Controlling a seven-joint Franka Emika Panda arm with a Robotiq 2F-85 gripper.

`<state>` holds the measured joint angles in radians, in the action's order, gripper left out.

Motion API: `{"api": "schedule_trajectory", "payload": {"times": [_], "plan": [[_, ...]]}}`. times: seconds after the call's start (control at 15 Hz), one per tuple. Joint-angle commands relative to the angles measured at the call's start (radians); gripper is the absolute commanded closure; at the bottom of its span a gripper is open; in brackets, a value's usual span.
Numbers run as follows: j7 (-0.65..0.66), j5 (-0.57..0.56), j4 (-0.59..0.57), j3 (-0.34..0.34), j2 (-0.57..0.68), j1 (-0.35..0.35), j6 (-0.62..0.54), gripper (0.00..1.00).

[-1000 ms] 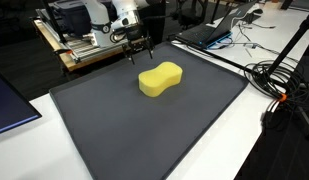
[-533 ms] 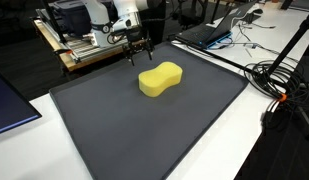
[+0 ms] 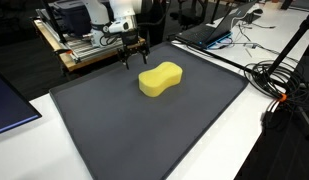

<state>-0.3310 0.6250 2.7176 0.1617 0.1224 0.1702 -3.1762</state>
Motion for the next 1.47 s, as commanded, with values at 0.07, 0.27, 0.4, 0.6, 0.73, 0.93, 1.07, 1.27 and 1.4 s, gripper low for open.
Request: {"api": "schedule_trajectory", "payload": {"times": [0.07,0.27,0.4,0.6,0.73,0.93,1.07,1.27,1.4], "plan": [[0.159,-0.261,-0.060,0.277,0.021,0.194,0.099,0.00],[0.318,-0.499,-0.146,0.434,0.011,0.313,0.234,0.00],[0.437,-0.660,-0.222,0.493,-0.026,0.370,0.376,0.00],[0.548,-0.766,-0.329,0.477,-0.088,0.411,0.609,0.00],[0.597,-0.790,-0.415,0.230,-0.122,0.214,0.762,0.00],[0.522,-0.673,-0.551,0.043,-0.122,0.083,0.974,0.00],[0.519,-0.642,-0.629,-0.028,-0.089,0.029,1.043,0.00],[0.511,-0.616,-0.716,-0.092,-0.027,-0.025,1.093,0.00],[0.514,-0.621,-0.774,-0.113,0.030,-0.052,1.109,0.00]]}}
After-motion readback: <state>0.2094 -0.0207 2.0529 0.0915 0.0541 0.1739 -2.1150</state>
